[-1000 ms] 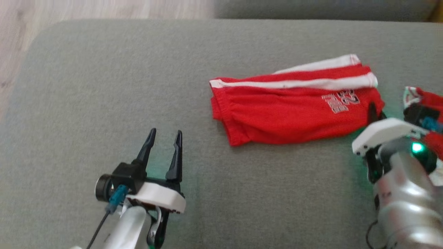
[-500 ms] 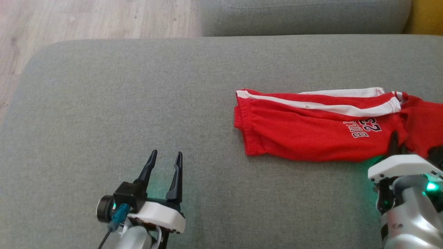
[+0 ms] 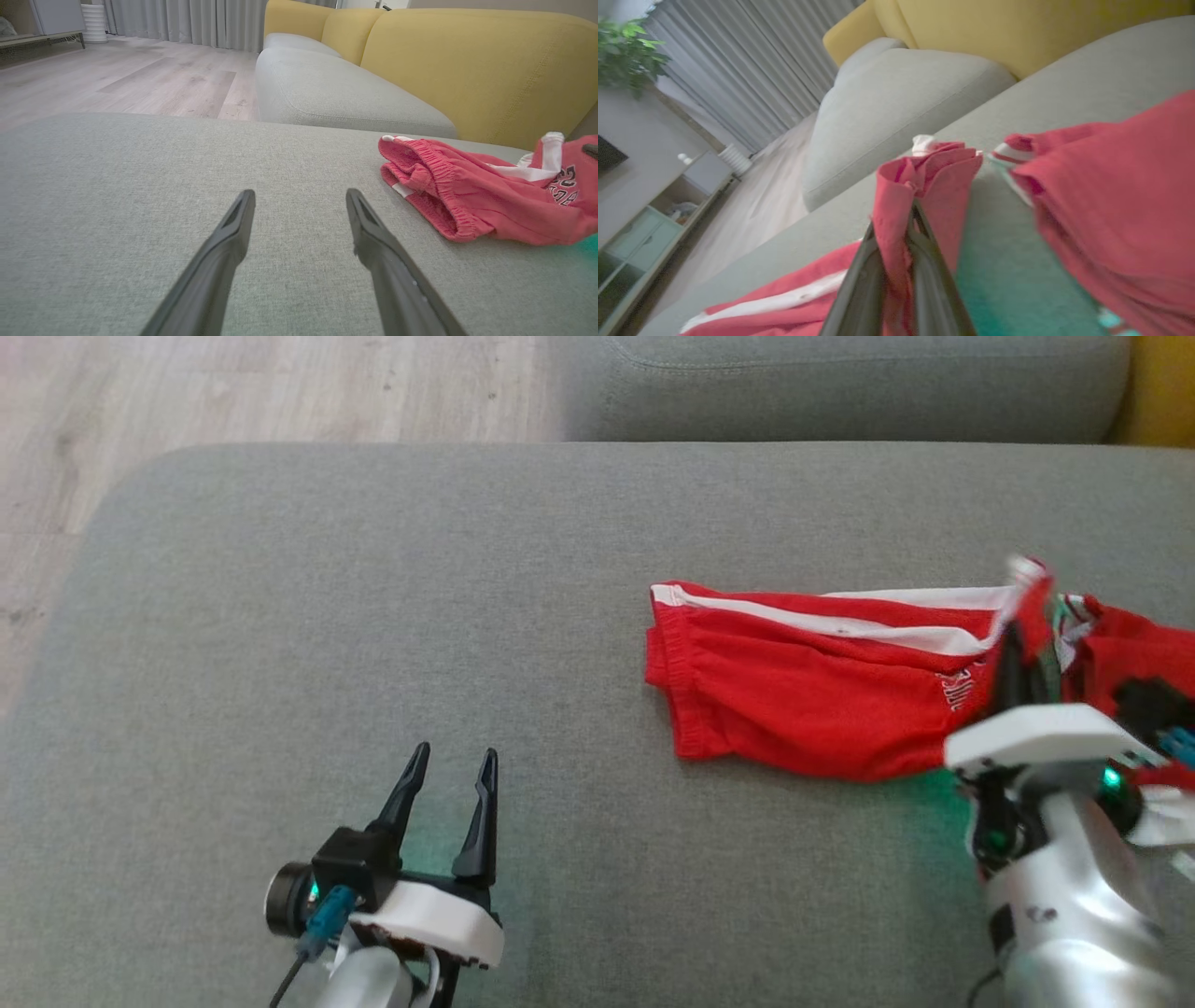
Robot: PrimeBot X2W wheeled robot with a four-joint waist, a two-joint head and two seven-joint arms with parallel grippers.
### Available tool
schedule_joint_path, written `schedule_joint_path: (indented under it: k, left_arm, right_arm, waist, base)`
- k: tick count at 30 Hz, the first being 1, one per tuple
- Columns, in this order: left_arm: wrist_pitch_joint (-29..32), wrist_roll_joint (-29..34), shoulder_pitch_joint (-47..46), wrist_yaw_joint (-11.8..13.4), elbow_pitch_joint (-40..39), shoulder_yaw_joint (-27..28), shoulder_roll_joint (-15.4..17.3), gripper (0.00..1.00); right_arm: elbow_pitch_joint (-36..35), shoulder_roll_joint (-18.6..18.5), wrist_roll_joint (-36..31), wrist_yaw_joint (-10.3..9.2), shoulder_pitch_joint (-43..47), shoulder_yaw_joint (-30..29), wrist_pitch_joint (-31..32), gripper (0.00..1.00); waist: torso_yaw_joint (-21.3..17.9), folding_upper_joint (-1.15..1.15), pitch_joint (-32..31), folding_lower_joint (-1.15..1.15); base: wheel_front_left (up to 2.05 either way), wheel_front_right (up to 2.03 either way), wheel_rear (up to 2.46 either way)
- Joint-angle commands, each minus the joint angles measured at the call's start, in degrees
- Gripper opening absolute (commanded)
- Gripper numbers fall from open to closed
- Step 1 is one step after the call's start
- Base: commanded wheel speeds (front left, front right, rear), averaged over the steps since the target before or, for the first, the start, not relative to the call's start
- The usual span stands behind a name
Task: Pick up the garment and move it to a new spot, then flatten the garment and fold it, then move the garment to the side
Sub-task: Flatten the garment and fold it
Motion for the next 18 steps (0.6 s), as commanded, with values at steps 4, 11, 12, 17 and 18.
schedule_joint_path:
  k: [4,11,12,17,18]
  left_arm:
    - [-0.56,0.12,-2.04,0.37,-1.0,1.33,0.75,1.0]
    - [-0.17,0.01,-1.77,0.59,-1.02,0.59,1.04,1.0]
    - [-0.1,0.01,-1.75,0.62,-1.08,0.48,1.06,1.0]
    - [0.26,-0.07,-1.58,0.79,-1.25,-0.06,1.15,1.0]
    - [0.33,-0.1,-1.54,0.84,-1.28,-0.12,1.19,1.0]
  right_arm:
    - [-4.26,-0.01,5.64,-0.04,-3.54,9.12,-0.78,0.0]
    - [-7.63,-0.01,14.8,-0.04,-5.36,24.39,-1.3,0.0]
    - [-7.64,-0.01,15.56,-0.04,-5.59,26.01,-1.36,0.0]
    - [-6.58,-0.01,18.67,-0.04,-6.41,32.77,-1.61,0.0]
    - [-6.14,-0.01,19.17,-0.04,-6.5,33.92,-1.64,0.0]
  waist:
    - [1.03,0.0,-0.72,0.0]
    - [3.27,0.0,-1.77,0.0]
    - [3.62,0.0,-1.86,0.0]
    - [5.52,0.0,-2.17,0.0]
    - [5.88,0.0,-2.23,0.0]
  base:
    - [0.0,0.0,0.0]
    - [0.0,0.0,0.0]
    - [0.0,0.0,0.0]
    - [0.0,0.0,0.0]
    - [0.0,0.0,0.0]
